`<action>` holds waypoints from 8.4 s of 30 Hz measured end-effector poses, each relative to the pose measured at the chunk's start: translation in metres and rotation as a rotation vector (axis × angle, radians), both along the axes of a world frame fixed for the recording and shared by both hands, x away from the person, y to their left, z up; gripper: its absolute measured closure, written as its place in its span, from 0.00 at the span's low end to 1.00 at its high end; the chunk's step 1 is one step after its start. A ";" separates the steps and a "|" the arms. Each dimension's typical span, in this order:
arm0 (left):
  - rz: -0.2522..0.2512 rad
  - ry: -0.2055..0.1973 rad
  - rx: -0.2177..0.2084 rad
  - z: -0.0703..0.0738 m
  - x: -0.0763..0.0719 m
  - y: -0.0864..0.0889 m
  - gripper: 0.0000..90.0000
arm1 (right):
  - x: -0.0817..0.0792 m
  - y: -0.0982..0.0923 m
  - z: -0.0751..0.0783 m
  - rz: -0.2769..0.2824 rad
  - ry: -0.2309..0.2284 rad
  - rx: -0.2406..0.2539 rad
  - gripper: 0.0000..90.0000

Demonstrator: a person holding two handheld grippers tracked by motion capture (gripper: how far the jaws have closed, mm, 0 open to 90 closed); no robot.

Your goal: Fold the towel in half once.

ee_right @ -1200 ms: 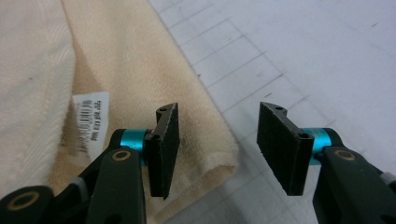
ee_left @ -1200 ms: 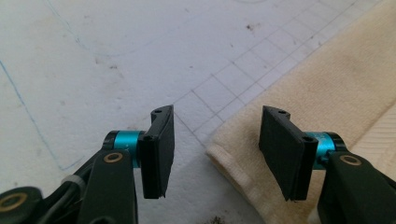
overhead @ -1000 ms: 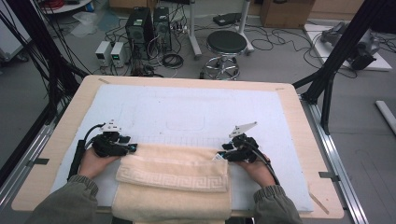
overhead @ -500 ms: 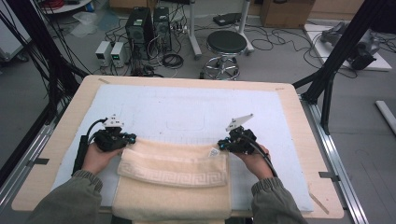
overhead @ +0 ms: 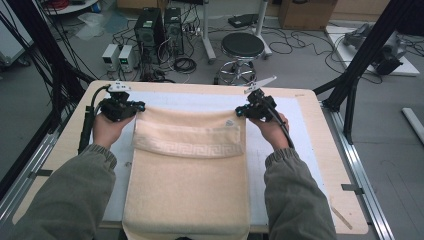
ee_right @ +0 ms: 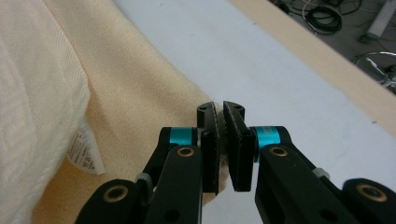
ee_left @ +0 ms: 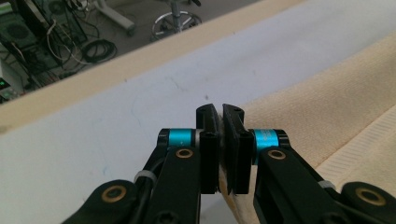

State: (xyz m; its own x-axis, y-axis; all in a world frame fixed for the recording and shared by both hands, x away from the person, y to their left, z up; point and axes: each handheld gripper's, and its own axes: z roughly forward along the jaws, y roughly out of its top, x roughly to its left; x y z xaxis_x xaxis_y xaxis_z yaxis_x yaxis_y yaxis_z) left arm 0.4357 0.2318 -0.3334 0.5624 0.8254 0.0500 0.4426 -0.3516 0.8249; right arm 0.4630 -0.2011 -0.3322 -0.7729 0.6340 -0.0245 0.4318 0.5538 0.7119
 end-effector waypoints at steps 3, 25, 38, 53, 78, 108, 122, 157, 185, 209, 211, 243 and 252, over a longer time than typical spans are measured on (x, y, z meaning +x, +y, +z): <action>0.001 0.036 0.041 -0.007 0.004 -0.007 0.75 | 0.013 -0.003 -0.008 -0.042 0.015 0.009 0.73; -0.092 0.211 0.052 -0.073 -0.023 -0.007 0.55 | -0.045 0.001 -0.059 0.041 0.082 0.027 0.52; -0.113 0.205 0.063 -0.084 -0.034 -0.008 0.88 | -0.052 0.012 -0.082 0.096 0.139 -0.023 0.88; -0.146 0.041 -0.031 -0.054 -0.070 0.004 0.90 | -0.082 -0.002 -0.046 0.145 0.050 0.045 0.93; -0.262 0.018 -0.028 -0.063 -0.152 0.023 0.60 | -0.159 -0.022 -0.046 0.181 -0.010 0.098 0.70; -0.436 0.106 0.034 -0.094 -0.172 -0.001 0.93 | -0.185 -0.002 -0.099 0.307 0.117 0.028 0.91; -0.478 0.013 0.010 -0.061 -0.226 0.014 0.95 | -0.211 -0.004 -0.066 0.389 0.086 0.077 0.98; -0.284 0.037 -0.034 -0.067 -0.147 0.010 0.43 | -0.131 -0.011 -0.070 0.143 0.033 0.101 0.45; -0.030 0.085 -0.066 -0.090 -0.061 0.022 0.46 | -0.061 -0.009 -0.081 0.045 0.065 0.027 0.31; -0.062 0.143 0.003 -0.087 -0.029 0.001 0.92 | -0.039 -0.006 -0.095 0.120 0.141 0.086 0.88; -0.045 0.109 0.021 -0.074 -0.021 -0.002 0.92 | -0.033 -0.004 -0.084 0.108 0.101 0.080 0.88; -0.061 0.045 0.012 -0.038 -0.037 0.006 0.48 | -0.043 -0.015 -0.040 0.026 0.025 0.061 0.33; -0.092 0.034 0.010 -0.052 -0.074 0.016 0.44 | -0.085 -0.022 -0.048 0.052 -0.005 0.082 0.29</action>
State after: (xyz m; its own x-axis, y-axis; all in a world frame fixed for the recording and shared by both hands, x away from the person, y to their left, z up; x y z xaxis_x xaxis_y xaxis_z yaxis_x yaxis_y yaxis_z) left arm 0.3613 0.2475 -0.3855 0.6372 0.7698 0.0375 0.4359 -0.4001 0.8062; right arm 0.3778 -0.2229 -0.3801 -0.8049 0.5931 0.0218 0.4001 0.5151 0.7581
